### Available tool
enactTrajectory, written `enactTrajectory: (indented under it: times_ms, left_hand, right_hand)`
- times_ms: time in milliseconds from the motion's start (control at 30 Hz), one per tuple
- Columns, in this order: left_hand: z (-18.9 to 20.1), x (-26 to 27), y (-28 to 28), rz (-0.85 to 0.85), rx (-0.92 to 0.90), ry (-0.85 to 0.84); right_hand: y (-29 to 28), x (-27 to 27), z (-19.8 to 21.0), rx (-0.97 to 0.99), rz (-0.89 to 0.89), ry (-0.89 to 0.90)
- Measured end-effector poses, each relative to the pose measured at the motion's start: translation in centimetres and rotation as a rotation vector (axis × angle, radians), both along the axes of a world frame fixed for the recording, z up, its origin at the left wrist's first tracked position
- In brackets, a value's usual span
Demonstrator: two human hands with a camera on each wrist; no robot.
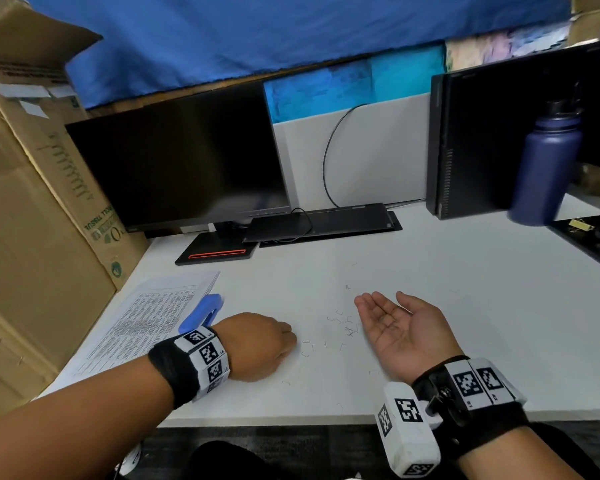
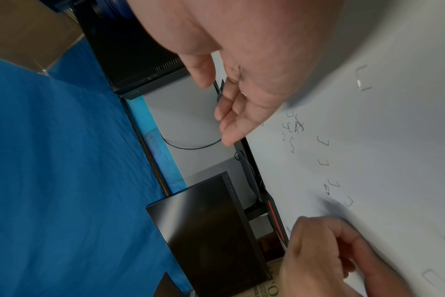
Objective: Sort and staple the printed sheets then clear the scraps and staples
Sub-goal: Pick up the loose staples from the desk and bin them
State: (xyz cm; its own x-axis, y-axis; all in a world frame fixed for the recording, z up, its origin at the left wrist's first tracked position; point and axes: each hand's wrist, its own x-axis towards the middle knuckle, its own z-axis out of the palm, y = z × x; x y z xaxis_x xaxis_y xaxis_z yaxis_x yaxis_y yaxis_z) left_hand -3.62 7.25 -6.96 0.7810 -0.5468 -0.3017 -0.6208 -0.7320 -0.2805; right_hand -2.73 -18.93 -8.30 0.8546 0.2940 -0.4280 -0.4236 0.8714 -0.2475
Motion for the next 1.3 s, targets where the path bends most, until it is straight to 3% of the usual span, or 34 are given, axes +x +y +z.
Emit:
enactTrajectory:
  times_ms: [100,167,367,433,567,733,933,1067,1167,1300]
  left_hand:
    - [0.2,0.4,-0.4,0.091,0.021,0.05]
    - [0.8,0.6,-0.7,0.176,-0.057,0.083]
    - [3.9,0.2,-6.9,0.078,-0.669,-0.024]
    - [4.3,-0.1,-9.3,0.051,-0.782,-0.017]
    - [4.2,0.6,-10.4,0.041,-0.745,-0.076]
    - [5.1,1.6,-6.9,0.128,-0.741,-0.152]
    - [2.9,-0.8,-0.9,0.395,-0.291,0.079]
    - [-0.9,-5.6,-0.3,0.316,-0.254,0.165]
    - [-3.0,-8.6,-0.3,0.283,-0.318,0.004]
    - [-4.0,-9.9,0.0,0.021,-0.382,-0.189]
  right_hand:
    - [0.0,0.0,0.1,-0.003,0.001,0.003]
    - [0.0,-0.1,0.1,-0.003,0.001,0.001]
    - [1.0,-0.5,-0.2,-0.024,0.023,0.013]
    - [1.5,-0.7,-0.3,-0.006,0.046,0.004]
    - [1.7,-1.0,-0.2,0.078,0.042,0.006]
    - [1.4,-1.0,0.3,0.05,0.052,-0.005]
    - [0.9,-0.8,0.7,0.089,0.057,-0.014]
    - [0.7,-0.6,0.8,0.113,0.04,-0.012]
    - [0.5,-0.4,0.6,0.106,0.037,-0.012]
    - [0.4,-0.4,0.6,0.099,0.025,0.003]
